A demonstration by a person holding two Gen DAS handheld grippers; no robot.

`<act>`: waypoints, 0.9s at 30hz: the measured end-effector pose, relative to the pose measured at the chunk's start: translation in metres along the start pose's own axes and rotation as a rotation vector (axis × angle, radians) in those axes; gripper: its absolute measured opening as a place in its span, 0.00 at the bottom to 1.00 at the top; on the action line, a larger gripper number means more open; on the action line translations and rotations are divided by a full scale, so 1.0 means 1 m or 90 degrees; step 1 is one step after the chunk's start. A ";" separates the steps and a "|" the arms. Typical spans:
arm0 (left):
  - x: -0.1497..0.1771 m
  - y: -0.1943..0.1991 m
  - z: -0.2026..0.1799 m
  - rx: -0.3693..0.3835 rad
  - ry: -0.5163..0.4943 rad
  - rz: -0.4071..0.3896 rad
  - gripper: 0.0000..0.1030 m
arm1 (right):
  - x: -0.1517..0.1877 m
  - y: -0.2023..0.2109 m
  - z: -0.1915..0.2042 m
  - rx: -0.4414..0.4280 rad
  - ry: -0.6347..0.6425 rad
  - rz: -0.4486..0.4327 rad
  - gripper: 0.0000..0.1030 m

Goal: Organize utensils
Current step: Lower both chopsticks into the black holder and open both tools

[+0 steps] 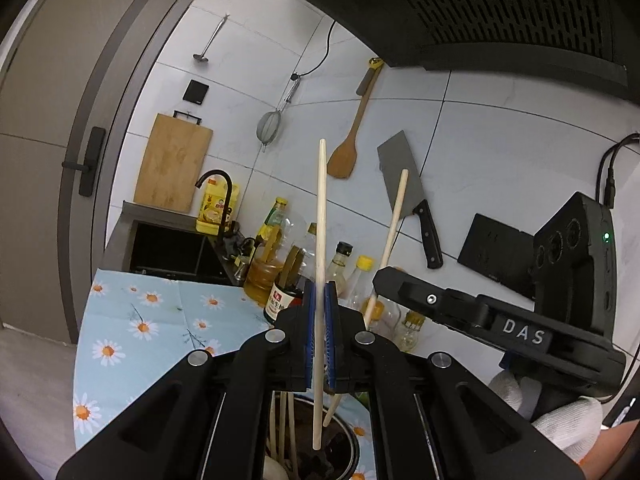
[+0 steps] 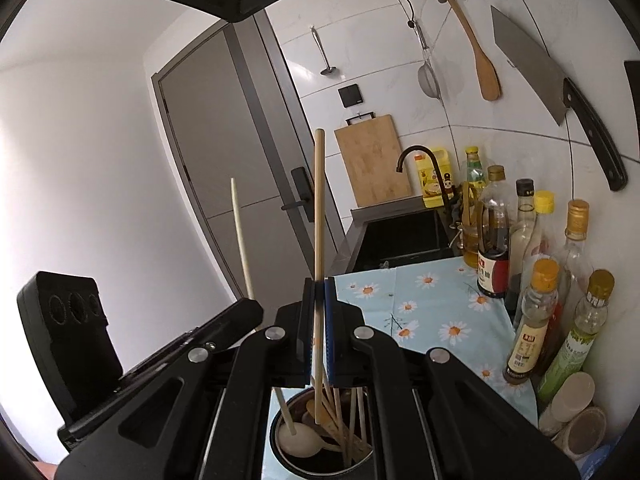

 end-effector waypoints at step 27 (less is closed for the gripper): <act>0.077 0.001 0.008 -0.045 -0.030 0.074 0.04 | 0.074 -0.029 -0.010 0.084 -0.009 0.070 0.08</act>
Point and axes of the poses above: each gripper's, at about its wrist camera, not at the fingertips, and y roughly against the way its jaws point, z to its left, x to its underside, the point moved 3 cm from there along -y, roughly the way its jaws point, and after that the axes turned 15 degrees about x, right-handed, at the moved point
